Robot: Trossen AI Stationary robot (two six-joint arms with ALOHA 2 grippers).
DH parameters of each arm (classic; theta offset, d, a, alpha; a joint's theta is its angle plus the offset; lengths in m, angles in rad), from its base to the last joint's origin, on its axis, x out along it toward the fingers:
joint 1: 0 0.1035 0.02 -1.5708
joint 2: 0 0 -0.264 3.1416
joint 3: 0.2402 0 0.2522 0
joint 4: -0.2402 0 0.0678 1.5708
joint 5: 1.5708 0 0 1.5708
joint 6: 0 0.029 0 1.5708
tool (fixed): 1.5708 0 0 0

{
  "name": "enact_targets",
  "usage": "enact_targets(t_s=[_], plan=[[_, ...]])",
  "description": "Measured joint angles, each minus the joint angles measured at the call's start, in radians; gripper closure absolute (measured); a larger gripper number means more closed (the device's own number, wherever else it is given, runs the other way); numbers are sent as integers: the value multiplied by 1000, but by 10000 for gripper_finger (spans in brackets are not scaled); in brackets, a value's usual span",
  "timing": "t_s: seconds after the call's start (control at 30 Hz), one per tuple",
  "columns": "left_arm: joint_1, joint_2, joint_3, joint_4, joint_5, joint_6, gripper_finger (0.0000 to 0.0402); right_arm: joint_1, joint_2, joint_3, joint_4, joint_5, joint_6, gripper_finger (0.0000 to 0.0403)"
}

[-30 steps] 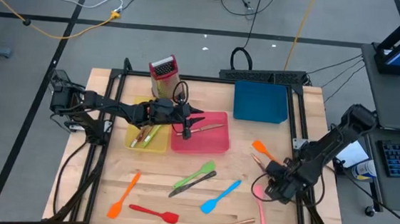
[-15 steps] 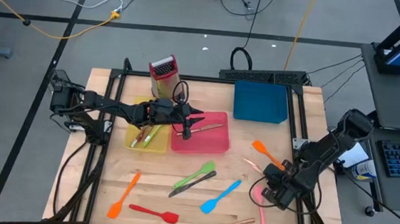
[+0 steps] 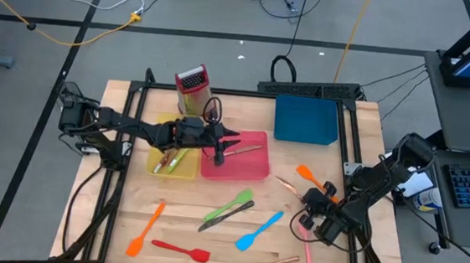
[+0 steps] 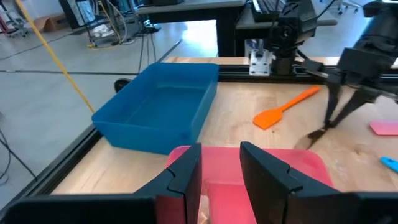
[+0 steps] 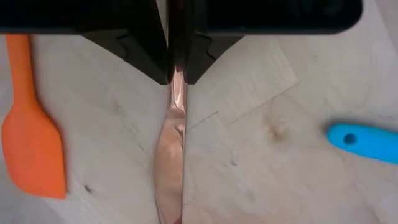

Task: Pick & Place Kitchen Items
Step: Put the top gold table knife into the pink bin

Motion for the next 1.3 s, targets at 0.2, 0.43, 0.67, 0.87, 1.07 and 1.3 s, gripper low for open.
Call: enact_targets(t_s=[0.2, 0.43, 0.67, 0.87, 1.07, 1.3], plan=[[-24, 0, 0, -22, 0, 0, 286, 1, 40, 0, 6, -2, -13, 325], [-44, 0, 0, -31, 0, 1, 286, 67, 64, -28, 12, 27, 66, 286], [-44, 0, 0, -31, 0, 1, 286, 230, 67, -163, 138, 213, 219, 300], [-44, 0, 0, -30, 0, -2, 286, 292, 66, -274, 307, 311, 89, 304], [-44, 0, 0, -30, 0, -49, 286, 298, 66, -352, 410, 347, 43, 305], [-44, 0, 0, -29, 0, -51, 286, 271, 66, -401, 499, 377, -5, 305]])
